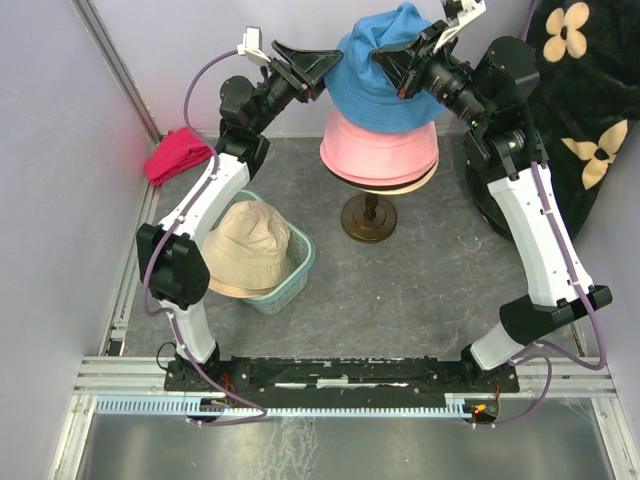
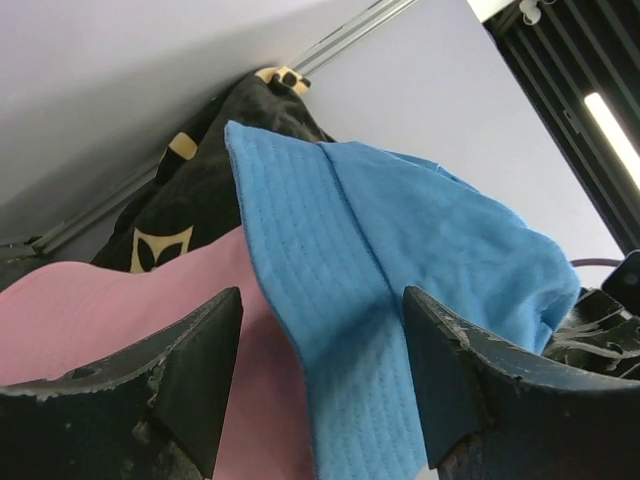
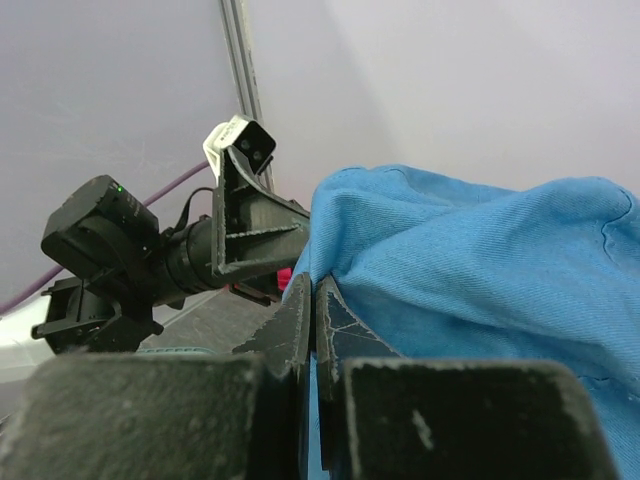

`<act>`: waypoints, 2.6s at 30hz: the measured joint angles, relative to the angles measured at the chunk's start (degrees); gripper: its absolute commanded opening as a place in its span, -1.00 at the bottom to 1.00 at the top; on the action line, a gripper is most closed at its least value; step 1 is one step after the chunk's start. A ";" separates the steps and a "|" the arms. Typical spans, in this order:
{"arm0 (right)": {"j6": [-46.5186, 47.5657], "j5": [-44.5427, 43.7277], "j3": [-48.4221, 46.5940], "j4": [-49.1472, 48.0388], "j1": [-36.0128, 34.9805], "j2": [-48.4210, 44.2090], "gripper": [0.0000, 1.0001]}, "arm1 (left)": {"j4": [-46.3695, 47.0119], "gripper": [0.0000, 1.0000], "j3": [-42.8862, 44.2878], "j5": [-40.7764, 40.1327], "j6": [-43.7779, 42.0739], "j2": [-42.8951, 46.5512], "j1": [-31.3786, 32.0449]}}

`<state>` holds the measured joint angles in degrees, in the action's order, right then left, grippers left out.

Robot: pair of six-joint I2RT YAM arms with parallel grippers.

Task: Stack the hats
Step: Stack the hat on the hat.

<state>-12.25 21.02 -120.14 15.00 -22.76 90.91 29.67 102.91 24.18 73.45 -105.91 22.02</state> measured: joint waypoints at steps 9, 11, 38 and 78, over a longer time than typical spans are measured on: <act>-1.44 0.79 -0.02 -0.96 0.02 0.92 -0.94 | 1.01 0.05 -0.11 1.44 0.04 -0.33 0.24; -1.53 0.83 0.00 -0.90 0.02 1.18 -0.94 | 1.33 -0.29 -0.13 1.42 0.22 -0.33 0.24; -12.11 -17.35 19.93 -9.46 8.00 -14.32 0.20 | 6.05 -0.94 -7.69 -3.54 2.60 1.51 0.59; -58.75 1.20 40.04 -20.11 24.52 -12.41 0.15 | 0.37 -0.95 -7.69 -2.69 9.46 2.99 -0.68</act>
<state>-71.00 22.22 -80.09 -5.10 1.76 78.50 30.04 95.22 21.50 82.91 -102.91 21.34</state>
